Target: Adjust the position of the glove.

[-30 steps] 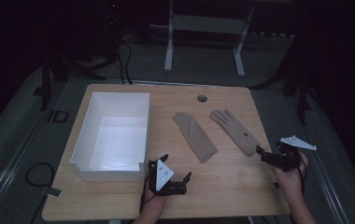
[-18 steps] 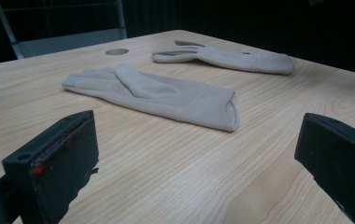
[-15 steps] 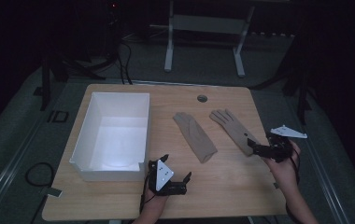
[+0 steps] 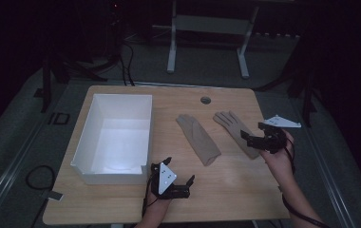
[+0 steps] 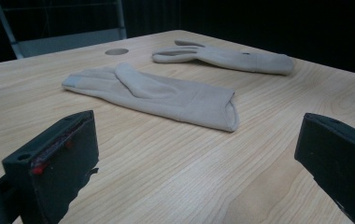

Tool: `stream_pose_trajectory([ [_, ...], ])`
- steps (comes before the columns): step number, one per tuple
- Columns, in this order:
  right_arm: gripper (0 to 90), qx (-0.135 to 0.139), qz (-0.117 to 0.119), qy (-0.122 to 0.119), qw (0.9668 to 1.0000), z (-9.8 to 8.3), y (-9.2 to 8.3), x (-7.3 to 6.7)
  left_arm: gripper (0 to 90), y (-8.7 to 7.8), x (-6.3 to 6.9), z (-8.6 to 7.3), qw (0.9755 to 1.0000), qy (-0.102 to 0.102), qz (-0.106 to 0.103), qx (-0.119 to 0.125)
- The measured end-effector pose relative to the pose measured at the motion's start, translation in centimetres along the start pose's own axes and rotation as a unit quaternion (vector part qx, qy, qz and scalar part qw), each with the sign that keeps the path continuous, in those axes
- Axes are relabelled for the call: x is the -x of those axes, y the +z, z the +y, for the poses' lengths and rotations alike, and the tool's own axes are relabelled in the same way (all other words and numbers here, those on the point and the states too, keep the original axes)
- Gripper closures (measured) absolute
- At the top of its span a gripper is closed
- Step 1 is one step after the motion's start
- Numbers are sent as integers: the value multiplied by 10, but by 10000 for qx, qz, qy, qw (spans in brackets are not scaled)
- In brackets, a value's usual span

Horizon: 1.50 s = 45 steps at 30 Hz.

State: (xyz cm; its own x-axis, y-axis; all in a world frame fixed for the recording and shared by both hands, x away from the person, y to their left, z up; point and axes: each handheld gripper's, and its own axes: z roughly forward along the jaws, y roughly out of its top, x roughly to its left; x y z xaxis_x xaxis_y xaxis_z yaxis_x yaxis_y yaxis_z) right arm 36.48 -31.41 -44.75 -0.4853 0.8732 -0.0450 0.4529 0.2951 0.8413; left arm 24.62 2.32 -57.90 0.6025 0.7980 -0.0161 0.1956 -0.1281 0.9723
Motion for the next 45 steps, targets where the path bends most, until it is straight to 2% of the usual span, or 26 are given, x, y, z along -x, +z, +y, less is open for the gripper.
stream_pose_trajectory([
  [4, 174, -43, 41, -123, 9999, 6, 9, -6, 1, 0, 0, 0, 10000, 8, -6, -4],
  [9, 182, -134, 183, -104, 9997, 7, 25, -11, 1, 0, 0, 0, 10000, 9, 0, -8],
  [17, 240, -251, 310, -268, 9988, 13, 50, -26, 1, 0, 0, 0, 10000, 13, -16, 0],
  [24, 271, -343, 430, -263, 9981, 17, 72, -39, 1, 0, 1, 0, 10000, 29, -30, -16],
  [34, 352, -583, 504, -558, 9955, 18, 108, -58, 1, 1, 1, 0, 10000, 53, -56, -25],
  [45, 377, -896, 596, -590, 9924, 15, 148, -74, 1, 1, 1, 0, 10000, 66, -61, -26],
])
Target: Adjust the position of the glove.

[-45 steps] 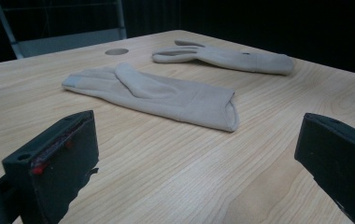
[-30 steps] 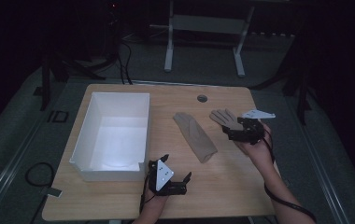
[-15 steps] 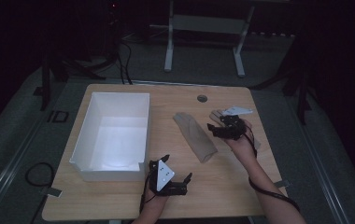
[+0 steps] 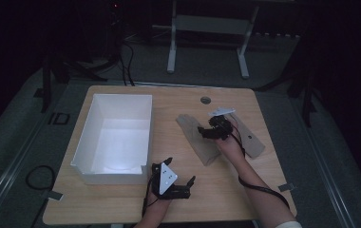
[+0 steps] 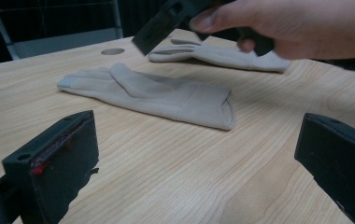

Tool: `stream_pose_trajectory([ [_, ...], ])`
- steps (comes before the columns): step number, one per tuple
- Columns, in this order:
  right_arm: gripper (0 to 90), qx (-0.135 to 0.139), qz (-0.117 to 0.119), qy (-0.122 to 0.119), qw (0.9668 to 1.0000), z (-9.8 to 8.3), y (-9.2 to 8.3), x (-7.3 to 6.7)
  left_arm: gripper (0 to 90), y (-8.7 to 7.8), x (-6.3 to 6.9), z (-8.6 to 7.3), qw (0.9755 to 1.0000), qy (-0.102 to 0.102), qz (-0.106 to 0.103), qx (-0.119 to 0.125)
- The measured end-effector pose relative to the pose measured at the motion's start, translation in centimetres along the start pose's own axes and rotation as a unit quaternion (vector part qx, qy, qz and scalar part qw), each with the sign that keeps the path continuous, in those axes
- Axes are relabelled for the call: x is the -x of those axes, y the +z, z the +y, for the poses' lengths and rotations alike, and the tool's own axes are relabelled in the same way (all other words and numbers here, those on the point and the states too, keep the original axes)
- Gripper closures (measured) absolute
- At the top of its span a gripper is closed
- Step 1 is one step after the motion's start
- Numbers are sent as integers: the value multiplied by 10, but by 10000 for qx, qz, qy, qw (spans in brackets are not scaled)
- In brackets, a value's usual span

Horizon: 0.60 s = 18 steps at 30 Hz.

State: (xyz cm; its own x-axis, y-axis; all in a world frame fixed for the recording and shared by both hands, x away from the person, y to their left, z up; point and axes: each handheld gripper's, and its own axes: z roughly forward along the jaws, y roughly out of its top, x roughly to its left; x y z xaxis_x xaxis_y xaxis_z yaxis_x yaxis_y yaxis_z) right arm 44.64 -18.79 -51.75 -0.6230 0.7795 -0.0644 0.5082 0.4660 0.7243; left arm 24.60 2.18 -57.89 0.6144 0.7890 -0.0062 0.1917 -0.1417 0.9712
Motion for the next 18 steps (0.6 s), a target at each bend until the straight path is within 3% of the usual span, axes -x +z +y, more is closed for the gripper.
stream_pose_trajectory([
  [8, 392, -224, 38, 87, 9997, -1, 27, -2, 1, 0, 0, 0, 10000, -7, -8, 1],
  [15, 434, -383, 4, 278, 9989, -6, 42, 1, 1, 0, 0, 0, 10000, 1, -7, 2],
  [18, 475, -397, 122, 462, 9981, -11, 46, 5, 1, 0, 0, 0, 10000, 3, -7, 2],
])
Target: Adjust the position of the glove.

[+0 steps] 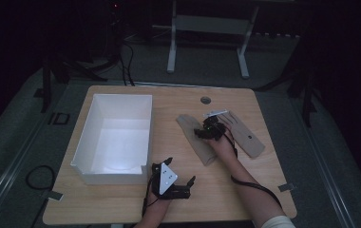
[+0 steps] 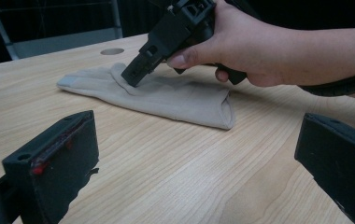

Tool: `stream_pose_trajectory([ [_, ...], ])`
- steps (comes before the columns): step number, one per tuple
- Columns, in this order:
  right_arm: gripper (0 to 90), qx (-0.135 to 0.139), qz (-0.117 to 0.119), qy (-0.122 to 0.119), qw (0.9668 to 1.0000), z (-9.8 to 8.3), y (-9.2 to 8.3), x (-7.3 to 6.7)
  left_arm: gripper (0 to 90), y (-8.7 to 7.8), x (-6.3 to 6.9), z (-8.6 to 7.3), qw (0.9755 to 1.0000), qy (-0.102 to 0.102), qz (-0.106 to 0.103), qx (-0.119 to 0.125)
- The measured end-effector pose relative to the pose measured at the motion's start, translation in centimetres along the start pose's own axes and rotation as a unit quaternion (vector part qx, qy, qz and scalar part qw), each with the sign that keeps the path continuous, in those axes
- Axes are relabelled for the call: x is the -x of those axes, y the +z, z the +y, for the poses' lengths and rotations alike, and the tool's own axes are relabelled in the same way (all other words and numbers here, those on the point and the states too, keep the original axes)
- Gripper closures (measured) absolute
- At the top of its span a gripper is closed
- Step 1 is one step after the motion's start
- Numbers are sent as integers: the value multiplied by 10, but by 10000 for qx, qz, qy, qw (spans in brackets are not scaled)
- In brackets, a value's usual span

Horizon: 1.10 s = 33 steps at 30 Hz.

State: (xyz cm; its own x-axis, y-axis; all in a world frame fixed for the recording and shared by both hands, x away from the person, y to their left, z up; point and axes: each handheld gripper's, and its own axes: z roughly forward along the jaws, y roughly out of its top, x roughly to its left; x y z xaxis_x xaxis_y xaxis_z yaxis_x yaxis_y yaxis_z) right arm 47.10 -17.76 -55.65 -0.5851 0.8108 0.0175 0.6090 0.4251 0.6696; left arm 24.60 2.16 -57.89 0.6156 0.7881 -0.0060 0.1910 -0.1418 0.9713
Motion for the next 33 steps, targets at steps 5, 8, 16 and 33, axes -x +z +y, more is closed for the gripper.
stream_pose_trajectory([
  [5, 683, -3, 294, 39, 9996, -2, 1, 6, 1, 0, 0, 0, 10000, 6, 5, 5],
  [8, 769, -2, 320, -46, 9995, -2, 0, 2, 1, 0, 0, 0, 10000, 11, 8, -5],
  [16, 829, 314, -63, -288, 9991, 12, -24, -20, 1, 0, 0, 0, 10000, -2, -6, -1],
  [33, 831, 1524, -264, 1203, 9806, -2, -107, -43, 1, 0, 0, 0, 10000, 3, 9, -2],
])
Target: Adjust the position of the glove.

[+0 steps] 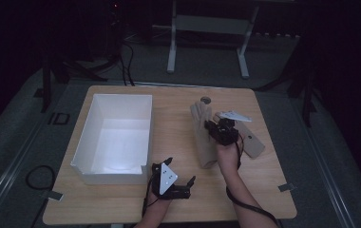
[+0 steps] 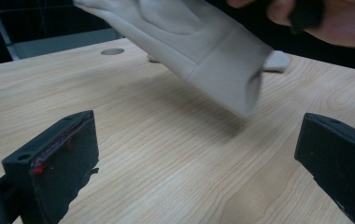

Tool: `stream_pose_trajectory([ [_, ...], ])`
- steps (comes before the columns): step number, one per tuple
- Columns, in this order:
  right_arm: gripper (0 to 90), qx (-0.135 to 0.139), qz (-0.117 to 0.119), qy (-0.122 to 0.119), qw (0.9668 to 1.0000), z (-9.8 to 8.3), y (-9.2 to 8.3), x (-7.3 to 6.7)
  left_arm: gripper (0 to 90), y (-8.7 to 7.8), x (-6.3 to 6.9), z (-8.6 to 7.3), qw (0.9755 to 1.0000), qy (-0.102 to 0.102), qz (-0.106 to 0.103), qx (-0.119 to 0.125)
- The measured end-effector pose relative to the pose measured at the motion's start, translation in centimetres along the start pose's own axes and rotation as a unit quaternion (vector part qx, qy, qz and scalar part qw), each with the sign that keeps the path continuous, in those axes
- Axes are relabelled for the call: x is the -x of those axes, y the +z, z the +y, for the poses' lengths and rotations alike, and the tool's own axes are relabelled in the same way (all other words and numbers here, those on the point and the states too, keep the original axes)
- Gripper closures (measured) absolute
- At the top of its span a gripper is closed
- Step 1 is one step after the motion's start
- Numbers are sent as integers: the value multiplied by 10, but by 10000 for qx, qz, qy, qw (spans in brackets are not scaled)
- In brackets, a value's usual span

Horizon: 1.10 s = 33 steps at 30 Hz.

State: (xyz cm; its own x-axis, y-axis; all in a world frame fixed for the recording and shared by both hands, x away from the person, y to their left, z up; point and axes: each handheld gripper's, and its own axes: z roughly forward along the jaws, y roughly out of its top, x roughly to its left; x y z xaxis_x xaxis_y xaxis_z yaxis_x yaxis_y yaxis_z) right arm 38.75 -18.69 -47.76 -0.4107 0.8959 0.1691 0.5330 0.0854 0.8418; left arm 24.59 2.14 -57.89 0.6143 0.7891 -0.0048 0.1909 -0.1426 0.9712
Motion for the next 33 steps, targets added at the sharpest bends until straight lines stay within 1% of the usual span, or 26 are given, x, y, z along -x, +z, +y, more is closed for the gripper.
stream_pose_trajectory([
  [2, 831, -30, -124, 165, 9998, -8, -2, 2, 1, 0, 0, 0, 10000, 5, 6, 5],
  [3, 831, -84, -183, 188, 9996, -13, -2, 2, 1, 0, 1, 0, 10000, 12, 7, 3],
  [5, 830, -121, -344, 176, 9992, -23, -1, 3, 1, 0, 1, 0, 10000, 32, 10, 0],
  [7, 830, -197, -457, 137, 9987, -33, 1, 5, 1, 0, 0, 0, 10000, 12, 9, 3],
  [10, 829, -287, -567, 283, 9976, -45, 5, 11, 1, 0, 0, 0, 10000, 10, 6, -4],
  [11, 829, -307, -640, 327, 9969, -49, 7, 14, 1, 0, 0, 0, 10000, 16, 9, -7],
  [14, 827, -379, -726, 424, 9957, -58, 12, 18, 1, 0, 1, 0, 10000, 23, 8, -8],
  [16, 826, -425, -767, 424, 9952, -61, 14, 19, 1, 0, 1, 0, 10000, 23, 7, -7],
  [17, 826, -449, -808, 434, 9948, -64, 15, 20, 1, 0, 1, 0, 10000, 27, 8, -9],
  [18, 823, -473, -883, 497, 9937, -69, 18, 23, 1, 0, 1, 0, 10000, 29, 7, -7],
  [23, 799, -542, -934, 566, 9925, -78, 22, 27, 1, 0, 1, 0, 10000, 45, -13, -6],
  [24, 771, -541, -956, 563, 9924, -81, 24, 28, 1, 0, 1, 0, 10000, 44, -11, -6],
  [25, 745, -528, -937, 608, 9923, -81, 23, 28, 1, 0, 1, 0, 10000, 43, -12, -4],
  [27, 700, -510, -893, 605, 9929, -80, 21, 30, 1, 0, 1, 0, 10000, 30, -14, -3],
  [28, 700, -510, -893, 605, 9929, -80, 21, 30, 1, 0, 1, 0, 10000, 30, -14, -3],
  [29, 661, -476, -865, 587, 9934, -79, 19, 31, 1, 0, 1, 0, 10000, 36, -13, -5],
  [30, 602, -468, -839, 485, 9942, -77, 16, 32, 1, 0, 1, 0, 10000, 40, -13, -5],
  [31, 586, -468, -837, 383, 9946, -75, 14, 32, 1, 0, 1, 0, 10000, 39, -12, -5],
  [32, 580, -529, -795, 323, 9949, -73, 13, 33, 1, 0, 1, 0, 10000, 38, -13, -5],
  [33, 549, -601, -742, 321, 9949, -71, 12, 34, 1, 0, 1, 0, 10000, 40, -14, -6],
])
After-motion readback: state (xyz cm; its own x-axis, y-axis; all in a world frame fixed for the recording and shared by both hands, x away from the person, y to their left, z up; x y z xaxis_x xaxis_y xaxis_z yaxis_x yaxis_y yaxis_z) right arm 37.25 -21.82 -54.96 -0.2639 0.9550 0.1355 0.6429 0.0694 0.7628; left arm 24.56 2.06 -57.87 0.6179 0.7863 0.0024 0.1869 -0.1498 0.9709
